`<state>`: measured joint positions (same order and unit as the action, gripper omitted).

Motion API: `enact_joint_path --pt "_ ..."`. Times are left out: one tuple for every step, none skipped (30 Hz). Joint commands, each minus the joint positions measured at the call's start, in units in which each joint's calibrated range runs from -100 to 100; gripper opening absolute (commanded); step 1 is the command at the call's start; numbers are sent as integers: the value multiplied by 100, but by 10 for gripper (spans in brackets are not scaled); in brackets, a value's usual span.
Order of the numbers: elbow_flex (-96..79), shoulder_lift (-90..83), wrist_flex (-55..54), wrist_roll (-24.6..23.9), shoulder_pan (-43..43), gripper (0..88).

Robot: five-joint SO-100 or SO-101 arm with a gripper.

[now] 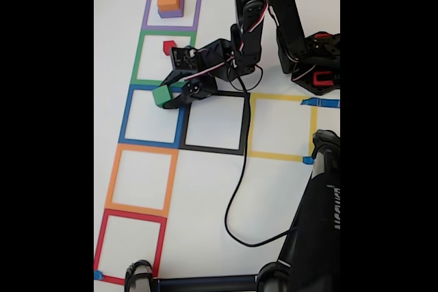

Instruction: Tower of hanoi

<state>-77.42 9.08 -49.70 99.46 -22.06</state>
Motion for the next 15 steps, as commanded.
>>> enact_joint_path --pt "206 25 -67 54 -124 68" --pt "224 57 -67 54 -153 68" --pt "242 90 -67 54 -172 68" --pt "279 122 -67 54 -191 68" --pt "315 170 -67 54 -220 68" --pt "370 219 -67 54 -229 68" --pt "442 283 -67 54 -248 68" --pt "497 340 -75 54 -258 68" --pt "551 396 -83 54 -268 68" --pt "615 453 -83 54 -268 68" --pt "642 485 -83 54 -277 68" --pt "661 509 -91 54 -277 68" --pt "670 526 -91 54 -287 68" --pt "661 534 -91 54 -287 68" --pt "651 534 -99 54 -296 69"
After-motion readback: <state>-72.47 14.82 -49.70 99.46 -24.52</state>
